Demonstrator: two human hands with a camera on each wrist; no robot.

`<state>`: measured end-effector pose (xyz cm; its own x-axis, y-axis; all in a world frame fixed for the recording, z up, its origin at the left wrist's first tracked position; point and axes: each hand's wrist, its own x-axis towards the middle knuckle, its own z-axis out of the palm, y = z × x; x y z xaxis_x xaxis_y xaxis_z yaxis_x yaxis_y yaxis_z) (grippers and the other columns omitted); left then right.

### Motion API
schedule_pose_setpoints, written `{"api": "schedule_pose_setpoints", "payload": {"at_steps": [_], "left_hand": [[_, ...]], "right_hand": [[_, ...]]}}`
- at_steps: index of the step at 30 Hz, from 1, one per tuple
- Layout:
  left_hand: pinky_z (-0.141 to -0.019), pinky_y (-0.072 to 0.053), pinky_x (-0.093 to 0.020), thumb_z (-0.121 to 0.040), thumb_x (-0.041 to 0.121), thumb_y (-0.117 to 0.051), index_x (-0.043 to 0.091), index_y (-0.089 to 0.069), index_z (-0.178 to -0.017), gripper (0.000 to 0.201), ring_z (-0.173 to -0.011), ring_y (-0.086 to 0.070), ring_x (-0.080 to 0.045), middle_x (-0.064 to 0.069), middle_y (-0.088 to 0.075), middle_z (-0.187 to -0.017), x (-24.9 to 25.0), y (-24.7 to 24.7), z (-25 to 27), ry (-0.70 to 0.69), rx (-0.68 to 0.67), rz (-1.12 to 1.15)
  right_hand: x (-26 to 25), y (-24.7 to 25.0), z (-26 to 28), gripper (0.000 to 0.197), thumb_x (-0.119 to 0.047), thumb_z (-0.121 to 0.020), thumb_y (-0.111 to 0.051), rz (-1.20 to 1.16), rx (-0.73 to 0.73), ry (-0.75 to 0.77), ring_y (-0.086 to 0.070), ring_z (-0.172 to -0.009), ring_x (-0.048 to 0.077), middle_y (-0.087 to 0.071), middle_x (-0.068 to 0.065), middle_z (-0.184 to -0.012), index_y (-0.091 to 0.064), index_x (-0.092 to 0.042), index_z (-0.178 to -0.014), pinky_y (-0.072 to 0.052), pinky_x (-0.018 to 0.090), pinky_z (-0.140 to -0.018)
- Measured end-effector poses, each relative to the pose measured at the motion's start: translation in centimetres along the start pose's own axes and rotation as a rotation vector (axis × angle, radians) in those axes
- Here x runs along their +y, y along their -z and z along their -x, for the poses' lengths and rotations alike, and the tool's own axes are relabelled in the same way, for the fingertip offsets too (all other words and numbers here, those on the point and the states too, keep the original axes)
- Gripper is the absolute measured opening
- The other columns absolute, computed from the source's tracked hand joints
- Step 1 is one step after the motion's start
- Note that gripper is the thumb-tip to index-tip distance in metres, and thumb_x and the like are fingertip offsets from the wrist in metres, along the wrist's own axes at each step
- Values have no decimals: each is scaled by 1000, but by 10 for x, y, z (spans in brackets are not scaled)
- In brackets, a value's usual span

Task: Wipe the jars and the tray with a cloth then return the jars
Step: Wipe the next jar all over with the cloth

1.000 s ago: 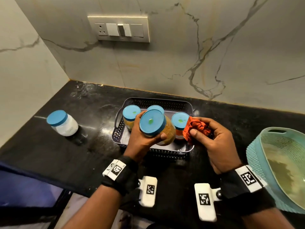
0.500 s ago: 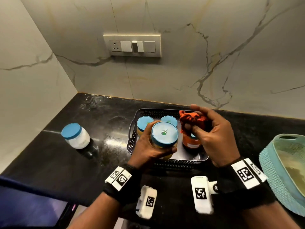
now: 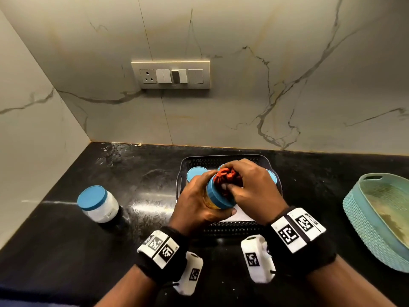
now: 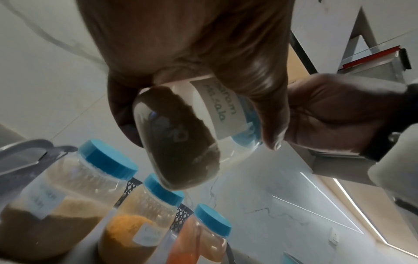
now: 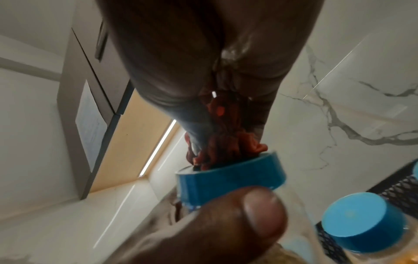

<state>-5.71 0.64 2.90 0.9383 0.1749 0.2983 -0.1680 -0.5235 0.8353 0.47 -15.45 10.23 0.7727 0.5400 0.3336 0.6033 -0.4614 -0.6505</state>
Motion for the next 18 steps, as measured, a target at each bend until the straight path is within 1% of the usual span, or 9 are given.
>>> {"api": "schedule_pose_setpoints", "payload": {"at_steps": [1,4,5,7,10,12,14,15,18], "left_hand": [[-96,-54,-41,-60,46,-94,35,-55,-135,86,-116,-63,-15,8,-64,-124,2,3,-3,-21,-11,-12],[-92,-54,-35,-61,48,-85,39,-55,-129,75,-111,-61,-8,19,-62,-118,11,14,-11,-60,-25,-52],[-92,-53,-35,-60,47,-84,40,-56,-126,72,-110,-61,-7,20,-62,-117,13,16,-14,-67,-18,-56],[-91,-54,-40,-59,48,-87,37,-57,-125,74,-111,-63,-13,14,-64,-118,13,22,-19,-67,-4,-29],[-92,-56,-47,-59,55,-92,32,-55,-129,82,-113,-64,-22,7,-64,-123,8,23,-21,-71,-5,31],[-92,-56,-46,-60,57,-92,31,-56,-129,82,-114,-64,-21,7,-63,-122,8,22,-18,-74,11,29],[-91,-56,-43,-61,56,-92,33,-56,-128,79,-113,-63,-17,11,-63,-121,11,19,-17,-85,15,-5],[-90,-56,-42,-61,54,-92,35,-55,-127,78,-112,-63,-15,13,-62,-120,13,18,-17,-94,14,-35],[-92,-55,-43,-61,52,-90,37,-55,-130,79,-112,-62,-15,13,-62,-121,19,18,-20,-117,-2,-52]], "right_hand": [[-6,-1,-2,31,-11,-80,-75,-4,3,12,-60,-96,12,-64,-4,-102,-69,-19,-108,-49,26,-89],[-22,-1,-4,32,-4,-77,-72,12,-4,110,-61,-94,15,-65,-2,-102,-70,-17,-107,-52,31,-86],[-25,0,-3,34,-2,-75,-70,19,-16,149,-61,-93,15,-65,-2,-101,-70,-18,-106,-51,29,-84],[-26,5,2,36,1,-73,-65,34,-62,197,-60,-94,15,-64,-4,-101,-68,-20,-102,-50,27,-84],[-11,13,10,32,-1,-75,-67,95,-107,183,-59,-94,16,-63,-7,-101,-67,-21,-100,-49,32,-84],[0,16,10,29,-6,-75,-68,117,-67,144,-60,-91,15,-65,-6,-99,-68,-21,-100,-49,35,-83],[5,17,3,29,-6,-73,-68,114,-2,100,-62,-89,16,-68,-5,-96,-68,-20,-99,-50,37,-81],[5,17,-2,31,-4,-71,-67,100,28,85,-62,-88,16,-69,-4,-96,-68,-19,-98,-50,36,-81],[-5,16,-13,39,2,-67,-62,21,79,82,-64,-90,15,-70,-3,-97,-69,-16,-100,-48,26,-82]]}}
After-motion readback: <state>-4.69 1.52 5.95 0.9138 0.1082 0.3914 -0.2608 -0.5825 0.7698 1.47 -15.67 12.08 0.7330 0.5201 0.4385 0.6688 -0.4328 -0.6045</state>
